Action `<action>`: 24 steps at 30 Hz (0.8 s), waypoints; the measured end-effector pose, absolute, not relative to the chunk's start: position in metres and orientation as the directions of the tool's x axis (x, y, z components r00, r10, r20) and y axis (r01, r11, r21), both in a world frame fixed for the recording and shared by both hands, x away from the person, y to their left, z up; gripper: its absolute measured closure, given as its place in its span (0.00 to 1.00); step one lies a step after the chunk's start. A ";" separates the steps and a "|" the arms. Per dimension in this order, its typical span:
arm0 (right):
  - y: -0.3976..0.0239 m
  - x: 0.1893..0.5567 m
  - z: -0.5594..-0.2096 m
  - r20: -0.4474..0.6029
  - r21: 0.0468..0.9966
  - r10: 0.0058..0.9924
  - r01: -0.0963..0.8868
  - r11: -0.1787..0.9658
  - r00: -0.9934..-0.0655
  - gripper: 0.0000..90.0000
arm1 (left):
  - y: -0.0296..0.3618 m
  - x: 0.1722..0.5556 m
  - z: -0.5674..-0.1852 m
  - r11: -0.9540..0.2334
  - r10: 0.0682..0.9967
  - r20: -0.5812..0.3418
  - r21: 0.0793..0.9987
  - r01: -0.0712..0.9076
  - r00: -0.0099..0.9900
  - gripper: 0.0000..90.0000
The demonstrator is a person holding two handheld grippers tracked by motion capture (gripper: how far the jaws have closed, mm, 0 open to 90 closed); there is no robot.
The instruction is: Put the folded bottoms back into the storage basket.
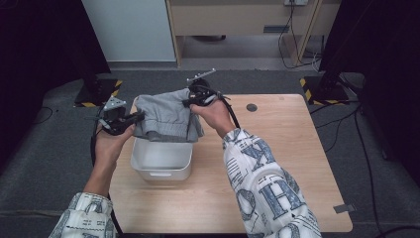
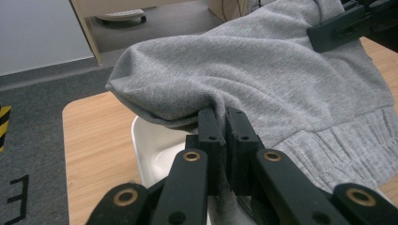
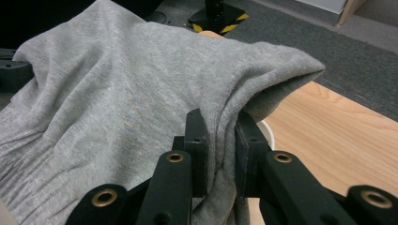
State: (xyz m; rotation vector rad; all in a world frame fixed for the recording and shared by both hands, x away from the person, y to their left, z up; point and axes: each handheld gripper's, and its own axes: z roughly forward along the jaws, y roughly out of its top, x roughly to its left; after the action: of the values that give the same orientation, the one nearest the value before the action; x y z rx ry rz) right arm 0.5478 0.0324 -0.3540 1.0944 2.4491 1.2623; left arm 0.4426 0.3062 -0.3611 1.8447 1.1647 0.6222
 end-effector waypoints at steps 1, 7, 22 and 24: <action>0.034 0.548 -0.354 0.168 0.763 0.679 0.530 0.370 -0.715 0.87 | 0.307 0.442 -0.361 -0.208 0.897 -0.028 0.855 0.476 0.442 0.95; 0.043 0.547 -0.358 0.165 0.757 0.672 0.530 0.382 -0.722 0.87 | 0.314 0.442 -0.363 -0.203 0.901 -0.030 0.852 0.482 0.434 0.95; 0.044 0.545 -0.375 0.174 0.724 0.673 0.556 0.407 -0.719 0.87 | 0.312 0.441 -0.385 -0.229 0.896 -0.032 0.823 0.521 0.443 0.95; 0.043 0.544 -0.377 0.176 0.720 0.674 0.560 0.409 -0.718 0.87 | 0.312 0.441 -0.388 -0.231 0.895 -0.034 0.819 0.526 0.445 0.95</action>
State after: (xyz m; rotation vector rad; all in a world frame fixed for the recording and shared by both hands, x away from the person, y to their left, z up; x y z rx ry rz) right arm 0.5440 0.0434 -0.3772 1.1092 2.5155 1.1999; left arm 0.4414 0.3116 -0.3883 1.8966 1.1978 0.5828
